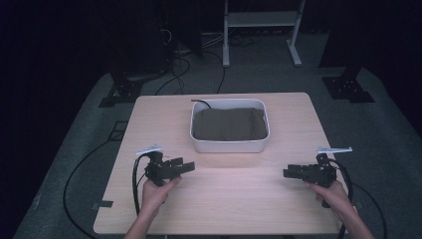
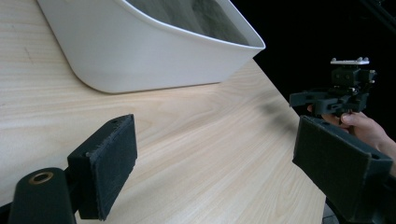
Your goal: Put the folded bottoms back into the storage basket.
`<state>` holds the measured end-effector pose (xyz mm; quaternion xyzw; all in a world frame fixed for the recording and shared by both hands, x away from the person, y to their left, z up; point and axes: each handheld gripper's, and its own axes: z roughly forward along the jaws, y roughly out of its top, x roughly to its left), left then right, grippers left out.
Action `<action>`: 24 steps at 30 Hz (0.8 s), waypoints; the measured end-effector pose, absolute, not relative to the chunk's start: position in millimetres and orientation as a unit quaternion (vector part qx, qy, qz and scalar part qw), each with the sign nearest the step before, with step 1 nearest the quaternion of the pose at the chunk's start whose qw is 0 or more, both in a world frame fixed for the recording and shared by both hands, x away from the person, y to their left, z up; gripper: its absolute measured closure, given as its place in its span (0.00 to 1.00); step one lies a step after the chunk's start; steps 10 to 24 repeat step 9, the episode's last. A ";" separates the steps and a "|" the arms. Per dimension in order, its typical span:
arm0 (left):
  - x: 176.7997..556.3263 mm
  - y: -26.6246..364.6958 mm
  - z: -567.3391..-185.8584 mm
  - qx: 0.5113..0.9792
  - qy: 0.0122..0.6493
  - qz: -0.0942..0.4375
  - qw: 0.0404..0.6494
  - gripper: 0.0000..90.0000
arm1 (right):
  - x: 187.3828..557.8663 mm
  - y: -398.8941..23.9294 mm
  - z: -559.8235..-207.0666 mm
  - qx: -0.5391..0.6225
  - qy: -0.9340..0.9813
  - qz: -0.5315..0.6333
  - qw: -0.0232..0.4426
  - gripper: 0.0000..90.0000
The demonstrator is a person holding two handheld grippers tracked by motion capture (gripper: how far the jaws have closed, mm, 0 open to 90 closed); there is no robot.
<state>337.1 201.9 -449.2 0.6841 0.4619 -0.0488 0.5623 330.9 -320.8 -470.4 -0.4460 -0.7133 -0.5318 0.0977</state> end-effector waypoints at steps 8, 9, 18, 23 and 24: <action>323.7 205.6 -459.1 0.683 0.460 -0.050 0.565 0.14 | 317.7 -324.4 -476.9 -0.445 -0.718 -0.528 0.091 0.40; 322.2 205.7 -461.2 0.682 0.461 -0.050 0.566 0.14 | 315.9 -324.2 -478.0 -0.444 -0.719 -0.526 0.089 0.39; 322.2 205.7 -461.2 0.682 0.461 -0.050 0.566 0.14 | 315.9 -324.2 -478.0 -0.444 -0.719 -0.526 0.089 0.39; 322.2 205.7 -461.2 0.682 0.461 -0.050 0.566 0.14 | 315.9 -324.2 -478.0 -0.444 -0.719 -0.526 0.089 0.39; 322.2 205.7 -461.2 0.682 0.461 -0.050 0.566 0.14 | 315.9 -324.2 -478.0 -0.444 -0.719 -0.526 0.089 0.39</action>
